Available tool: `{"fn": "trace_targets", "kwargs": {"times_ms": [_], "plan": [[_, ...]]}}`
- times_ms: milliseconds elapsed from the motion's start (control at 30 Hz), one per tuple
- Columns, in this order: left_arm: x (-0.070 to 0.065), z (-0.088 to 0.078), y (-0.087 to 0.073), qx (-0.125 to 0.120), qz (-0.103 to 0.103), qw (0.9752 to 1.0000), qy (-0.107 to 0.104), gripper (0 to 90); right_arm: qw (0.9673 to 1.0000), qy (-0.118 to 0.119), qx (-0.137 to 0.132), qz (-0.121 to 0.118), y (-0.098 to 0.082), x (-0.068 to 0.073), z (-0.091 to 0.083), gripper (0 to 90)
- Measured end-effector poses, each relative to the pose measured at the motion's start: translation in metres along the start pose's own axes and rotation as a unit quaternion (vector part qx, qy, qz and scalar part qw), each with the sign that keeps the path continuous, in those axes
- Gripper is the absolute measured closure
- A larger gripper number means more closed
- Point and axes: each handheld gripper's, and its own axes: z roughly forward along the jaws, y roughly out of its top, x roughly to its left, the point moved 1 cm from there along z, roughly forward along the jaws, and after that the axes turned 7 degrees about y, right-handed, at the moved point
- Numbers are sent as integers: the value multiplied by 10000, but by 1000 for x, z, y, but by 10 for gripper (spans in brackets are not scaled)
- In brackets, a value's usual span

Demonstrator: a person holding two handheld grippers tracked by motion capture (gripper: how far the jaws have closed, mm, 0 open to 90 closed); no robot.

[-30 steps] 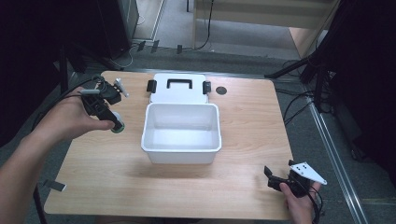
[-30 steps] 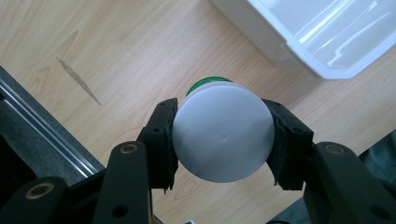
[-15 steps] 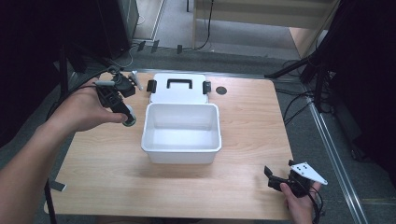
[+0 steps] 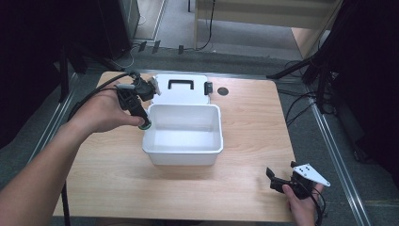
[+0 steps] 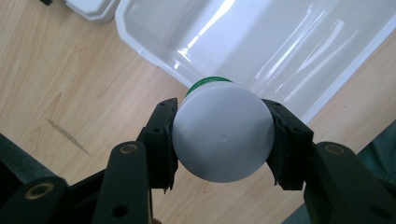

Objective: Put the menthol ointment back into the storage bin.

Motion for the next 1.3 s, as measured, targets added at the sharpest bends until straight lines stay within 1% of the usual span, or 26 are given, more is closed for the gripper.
{"fn": "trace_targets", "kwargs": {"times_ms": [67, 100, 200, 300, 367, 500, 567, 700, 967, 1067, 1133, 1300], "plan": [[-2, 1, 4, -17, 60, 10000, 0, 516, 10000, 3, -5, 5, 0, 0, 0, 0], [-3, 3, 5, -57, 50, 10000, 12, 516, 10000, 6, 0, 12, 0, 0, 0, 0], [-5, 7, 9, -69, 74, 9999, 5, 516, 10000, 16, 4, 13, 0, 0, 0, 0], [-8, 11, 14, -51, 125, 9999, -45, 516, 10000, 25, 16, 11, 0, 0, 0, 0], [-11, 14, 17, -46, 193, 9998, -33, 516, 10000, 28, 19, 25, 0, 0, 0, 0], [-16, 21, 21, -74, 249, 9997, -32, 516, 10000, 36, 34, 26, 0, 0, 0, 0], [-17, 24, 23, -43, 278, 9996, -22, 516, 10000, 38, 41, 16, 0, 0, 0, 0], [-18, 34, 28, -27, 298, 9995, -72, 516, 10000, 52, 42, 19, 0, 0, 0, 0], [-21, 60, 31, 52, 285, 9994, -207, 516, 10000, 59, 12, 38, 0, -1, 0, 0], [-22, 68, 30, 97, 308, 9992, -214, 516, 10000, 74, 17, 39, 0, -1, 0, 0], [-22, 74, 30, 80, 278, 9993, -222, 516, 10000, 70, 20, 39, 0, -1, 0, 0], [-23, 84, 30, 150, 281, 9992, -251, 516, 10000, 83, 26, 32, 0, -1, 0, 0]]}}
